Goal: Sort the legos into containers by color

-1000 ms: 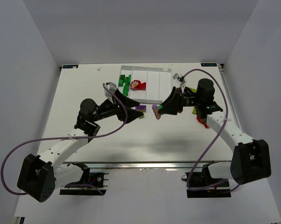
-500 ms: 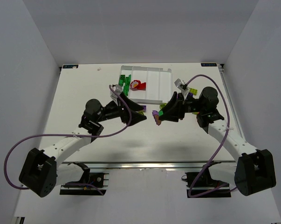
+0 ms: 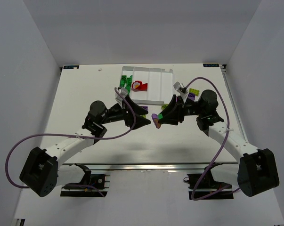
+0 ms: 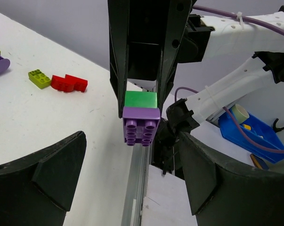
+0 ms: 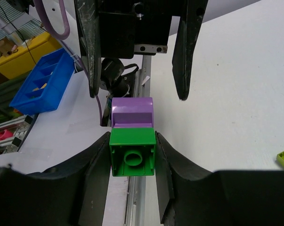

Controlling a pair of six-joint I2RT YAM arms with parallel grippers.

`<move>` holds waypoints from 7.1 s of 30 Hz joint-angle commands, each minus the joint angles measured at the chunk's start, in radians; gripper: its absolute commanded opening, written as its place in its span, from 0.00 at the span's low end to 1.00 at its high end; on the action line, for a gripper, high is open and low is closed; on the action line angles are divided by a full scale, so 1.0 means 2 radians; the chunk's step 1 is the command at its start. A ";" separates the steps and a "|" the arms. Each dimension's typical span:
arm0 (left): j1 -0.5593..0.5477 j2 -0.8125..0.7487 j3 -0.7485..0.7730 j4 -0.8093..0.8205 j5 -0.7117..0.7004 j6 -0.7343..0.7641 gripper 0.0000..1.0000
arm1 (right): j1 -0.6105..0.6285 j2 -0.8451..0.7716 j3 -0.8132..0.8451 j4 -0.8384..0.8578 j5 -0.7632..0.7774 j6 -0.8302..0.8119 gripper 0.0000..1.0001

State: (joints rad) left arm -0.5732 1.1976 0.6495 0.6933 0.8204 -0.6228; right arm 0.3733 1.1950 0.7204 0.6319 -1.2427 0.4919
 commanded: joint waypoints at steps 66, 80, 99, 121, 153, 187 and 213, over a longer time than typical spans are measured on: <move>-0.031 0.031 0.051 -0.157 0.021 0.136 0.00 | -0.026 0.010 0.018 -0.033 -0.011 -0.057 0.00; -0.015 0.075 0.093 -0.230 -0.166 0.157 0.00 | -0.036 -0.061 0.052 -0.186 0.110 -0.182 0.00; -0.007 0.527 0.579 -0.378 -0.439 0.156 0.00 | -0.044 -0.156 0.021 -0.167 0.231 -0.205 0.00; -0.008 0.267 0.385 -0.390 -0.488 0.202 0.88 | -0.042 -0.074 0.053 -0.194 0.280 -0.215 0.00; -0.009 -0.096 0.093 -0.351 -0.473 0.227 0.98 | 0.143 0.647 0.773 -0.419 0.446 -0.363 0.17; -0.008 -0.044 0.091 -0.328 -0.411 0.124 0.14 | -0.002 0.046 0.197 -0.420 0.349 -0.332 0.38; -0.046 0.254 0.224 -0.442 -0.501 0.036 0.87 | -0.062 -0.141 0.043 -0.433 0.394 -0.361 0.60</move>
State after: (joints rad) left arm -0.6418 1.6924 1.0393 -0.1436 -0.1349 -0.4866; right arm 0.2497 0.9451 0.8074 -0.2745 -0.4580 -0.2245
